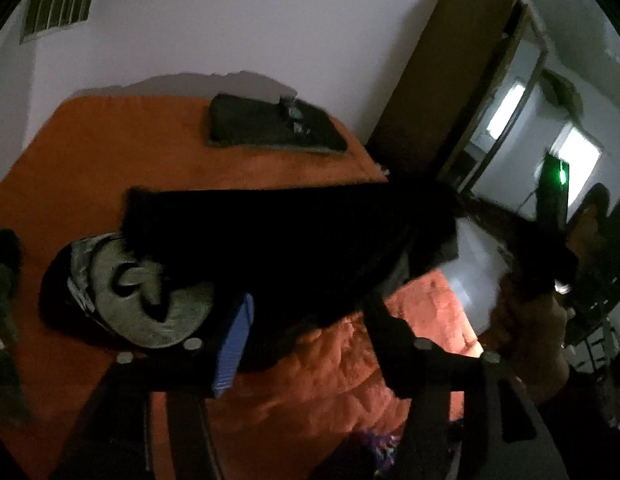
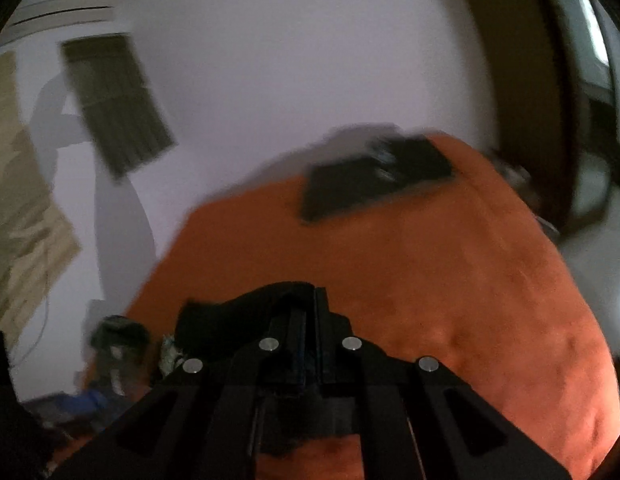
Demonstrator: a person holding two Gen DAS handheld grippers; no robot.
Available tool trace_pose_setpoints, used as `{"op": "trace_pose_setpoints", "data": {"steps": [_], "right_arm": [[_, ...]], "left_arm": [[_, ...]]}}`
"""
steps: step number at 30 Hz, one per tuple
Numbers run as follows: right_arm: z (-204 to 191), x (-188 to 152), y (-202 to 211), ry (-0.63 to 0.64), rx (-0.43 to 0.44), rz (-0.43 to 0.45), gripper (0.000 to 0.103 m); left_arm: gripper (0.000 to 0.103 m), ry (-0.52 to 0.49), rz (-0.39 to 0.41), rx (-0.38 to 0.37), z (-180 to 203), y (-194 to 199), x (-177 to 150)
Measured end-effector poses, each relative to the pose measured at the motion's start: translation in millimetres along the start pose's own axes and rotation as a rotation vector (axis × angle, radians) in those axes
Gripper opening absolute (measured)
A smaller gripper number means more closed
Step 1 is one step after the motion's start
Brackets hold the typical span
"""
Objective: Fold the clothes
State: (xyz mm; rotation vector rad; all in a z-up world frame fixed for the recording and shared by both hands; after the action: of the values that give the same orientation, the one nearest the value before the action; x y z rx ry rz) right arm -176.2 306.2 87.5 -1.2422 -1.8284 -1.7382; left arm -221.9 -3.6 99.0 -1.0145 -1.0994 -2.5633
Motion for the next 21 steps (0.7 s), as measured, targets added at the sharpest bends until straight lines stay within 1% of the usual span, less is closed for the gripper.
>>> {"op": "trace_pose_setpoints", "data": {"steps": [2,5,7,8,12,14,21], "right_arm": [[50,-20,-23,-0.049,-0.040,-0.061,0.002],[109,-57,-56,-0.118,-0.066,-0.161,0.002],[138,-84,-74,-0.144,-0.082,-0.217,0.002],[147,-95,-81,-0.146,-0.092,-0.234,0.002],[166,-126,-106,-0.137,-0.121,-0.273,0.002],[166,-132,-108,-0.138,-0.129,-0.284,0.002],[163,-143,-111,-0.147,-0.148,-0.314,0.003]], "left_arm": [[0.060,0.046,-0.023,0.012,-10,-32,-7],[0.060,0.133,-0.059,0.017,-35,-72,-27],[0.060,0.188,-0.091,0.033,-52,-88,-44],[0.060,0.214,-0.108,0.043,-60,-93,-53],[0.060,0.284,-0.151,0.082,-96,-105,-87],[0.060,0.310,-0.154,0.097,-116,-103,-98],[0.060,0.504,-0.092,0.070,-170,-85,-119]]}}
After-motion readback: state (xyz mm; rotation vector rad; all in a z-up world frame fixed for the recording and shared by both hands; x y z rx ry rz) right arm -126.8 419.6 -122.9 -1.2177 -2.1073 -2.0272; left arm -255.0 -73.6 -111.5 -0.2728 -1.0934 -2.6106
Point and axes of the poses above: each gripper's, at about its wrist camera, not at the fingertips, and y roughly against the way its jaws point, z to its right, x to its top, the point moved 3 cm from there along -y, roughly the way its jaws point, and after that the axes turned 15 degrees about -x, right-handed, at the moved point
